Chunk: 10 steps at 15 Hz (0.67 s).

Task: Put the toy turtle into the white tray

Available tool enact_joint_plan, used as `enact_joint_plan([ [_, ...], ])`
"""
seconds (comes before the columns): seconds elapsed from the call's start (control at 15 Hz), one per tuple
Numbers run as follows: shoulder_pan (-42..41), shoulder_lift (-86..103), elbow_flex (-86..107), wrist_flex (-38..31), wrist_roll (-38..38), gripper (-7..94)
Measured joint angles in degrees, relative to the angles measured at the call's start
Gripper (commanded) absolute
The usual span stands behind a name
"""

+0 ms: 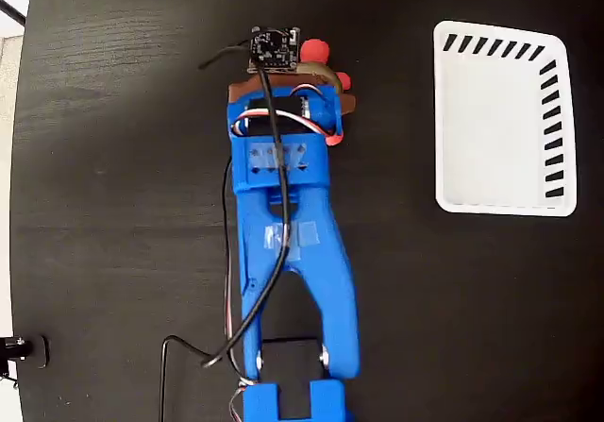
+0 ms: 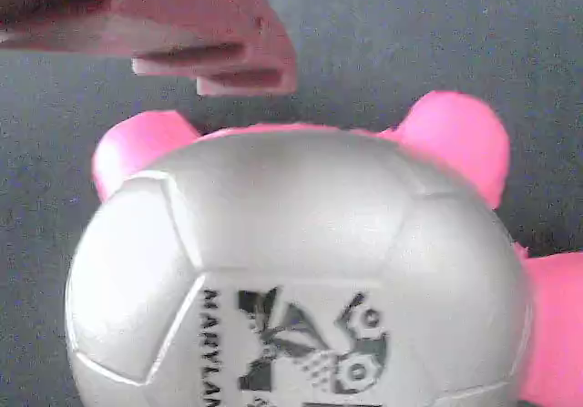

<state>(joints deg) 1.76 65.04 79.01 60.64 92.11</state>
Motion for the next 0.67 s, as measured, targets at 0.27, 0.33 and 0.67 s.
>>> enact_joint_plan([
  [0.27, 0.1, 0.0, 0.3, 0.0, 0.0, 59],
  [0.33, 0.1, -0.1, 0.7, 0.0, 0.0, 59],
  [0.67, 0.1, -0.1, 0.8, 0.0, -1.0, 59],
])
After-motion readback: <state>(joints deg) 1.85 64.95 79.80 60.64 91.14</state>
